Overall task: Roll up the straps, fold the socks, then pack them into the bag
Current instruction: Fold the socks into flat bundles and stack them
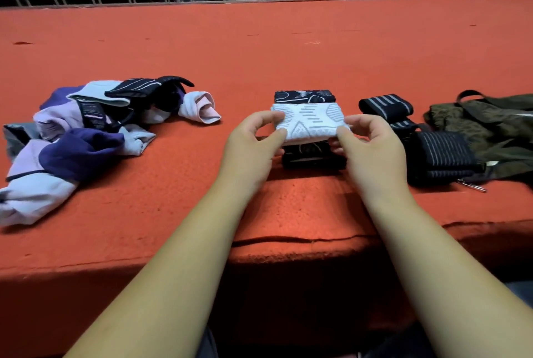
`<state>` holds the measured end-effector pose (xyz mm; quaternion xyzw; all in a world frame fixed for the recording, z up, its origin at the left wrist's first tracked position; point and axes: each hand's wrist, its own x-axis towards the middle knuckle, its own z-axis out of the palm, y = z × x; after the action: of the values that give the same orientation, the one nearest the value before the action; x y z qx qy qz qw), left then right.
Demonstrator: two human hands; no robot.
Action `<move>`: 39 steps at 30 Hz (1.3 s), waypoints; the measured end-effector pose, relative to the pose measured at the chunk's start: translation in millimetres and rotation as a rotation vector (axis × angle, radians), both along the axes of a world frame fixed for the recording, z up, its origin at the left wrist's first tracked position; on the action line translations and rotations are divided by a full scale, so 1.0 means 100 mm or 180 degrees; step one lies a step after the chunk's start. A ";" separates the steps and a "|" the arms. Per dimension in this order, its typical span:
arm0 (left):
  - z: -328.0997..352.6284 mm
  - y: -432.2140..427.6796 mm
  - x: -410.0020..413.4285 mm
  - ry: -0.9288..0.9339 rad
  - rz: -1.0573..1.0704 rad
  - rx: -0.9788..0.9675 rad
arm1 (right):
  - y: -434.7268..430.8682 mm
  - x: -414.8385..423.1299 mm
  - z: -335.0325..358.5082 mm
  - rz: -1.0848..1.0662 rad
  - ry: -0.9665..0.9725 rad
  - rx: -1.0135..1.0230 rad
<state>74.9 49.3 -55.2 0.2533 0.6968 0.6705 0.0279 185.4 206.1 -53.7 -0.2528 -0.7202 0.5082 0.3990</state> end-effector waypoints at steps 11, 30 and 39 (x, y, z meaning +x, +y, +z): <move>-0.27 0.30 -0.09 0.0301 0.0414 -0.0709 | 0.24 -0.09 -0.19 -0.0134 -0.0423 0.0182; -0.19 0.09 0.01 0.0410 0.0306 -0.0897 | 0.04 0.03 -0.13 -0.0271 -0.0225 0.1051; -0.13 -0.57 -0.12 0.0353 0.0580 -0.1275 | -0.47 -0.18 -0.13 0.0343 -0.0023 0.1074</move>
<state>63.3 -7.5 -68.2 0.2152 0.8365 0.5035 -0.0214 167.0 159.5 -67.0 -0.1452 -0.8091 0.3999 0.4054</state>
